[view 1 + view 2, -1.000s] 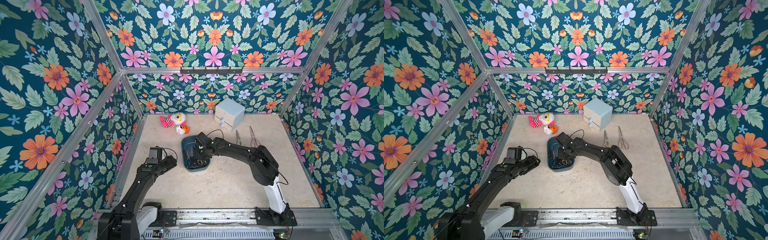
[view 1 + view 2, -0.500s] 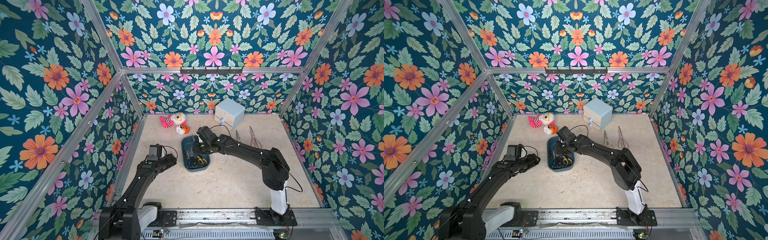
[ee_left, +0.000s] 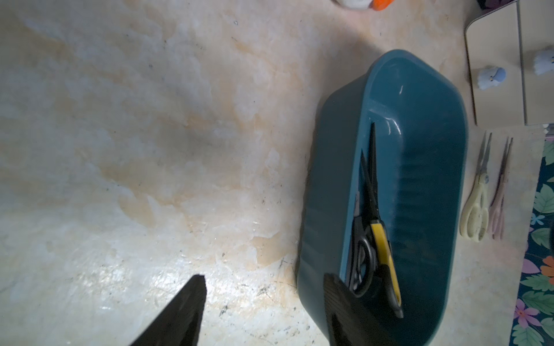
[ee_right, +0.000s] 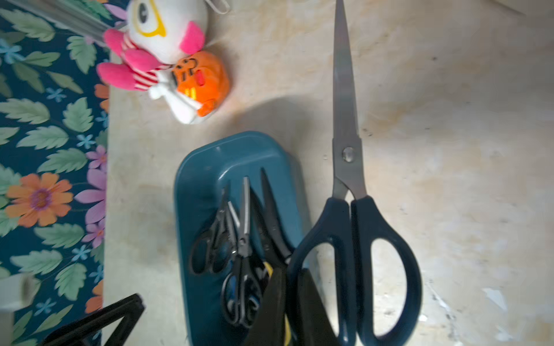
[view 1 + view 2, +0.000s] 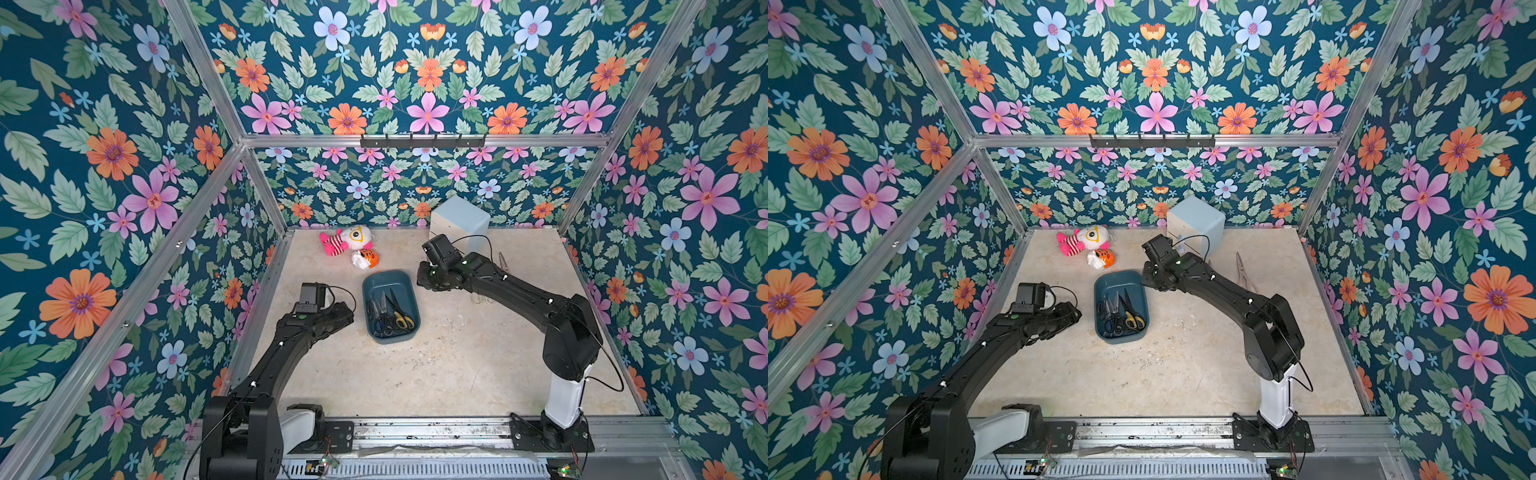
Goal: Take the scissors out of the storage box
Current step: Place the scissors at the center of the board.
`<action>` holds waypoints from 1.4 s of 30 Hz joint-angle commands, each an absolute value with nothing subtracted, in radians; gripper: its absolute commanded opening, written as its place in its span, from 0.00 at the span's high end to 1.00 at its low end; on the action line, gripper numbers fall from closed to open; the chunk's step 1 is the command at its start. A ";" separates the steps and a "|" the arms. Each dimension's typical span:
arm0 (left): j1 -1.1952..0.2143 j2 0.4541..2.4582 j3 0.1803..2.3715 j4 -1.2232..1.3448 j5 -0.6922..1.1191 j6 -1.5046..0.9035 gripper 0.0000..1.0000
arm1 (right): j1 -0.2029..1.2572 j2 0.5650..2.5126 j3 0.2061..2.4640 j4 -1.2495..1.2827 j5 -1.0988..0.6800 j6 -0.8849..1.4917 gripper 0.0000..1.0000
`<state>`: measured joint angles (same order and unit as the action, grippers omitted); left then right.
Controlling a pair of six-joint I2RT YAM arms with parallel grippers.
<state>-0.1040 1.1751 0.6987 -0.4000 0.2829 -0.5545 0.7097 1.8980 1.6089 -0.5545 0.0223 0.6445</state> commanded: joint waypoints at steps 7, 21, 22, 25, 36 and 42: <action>-0.104 1.129 0.670 -0.363 0.256 -0.682 0.33 | 0.622 2.001 1.622 -0.671 0.156 0.509 1.00; -0.109 1.021 0.605 -0.394 0.218 -0.754 0.33 | 0.604 2.108 1.580 -0.618 0.147 0.464 1.00; -0.109 1.019 0.604 -0.397 0.214 -0.753 0.33 | 0.604 2.111 1.576 -0.614 0.146 0.464 1.00; -0.109 1.014 0.604 -0.400 0.209 -0.755 0.33 | 0.604 2.119 1.563 -0.602 0.138 0.465 1.00; -0.109 1.031 0.618 -0.403 0.201 -0.740 0.33 | 0.604 2.114 1.539 -0.574 0.105 0.476 0.82; -0.109 1.043 0.620 -0.398 0.202 -0.727 0.33 | 0.605 2.074 1.574 -0.599 0.095 0.477 0.71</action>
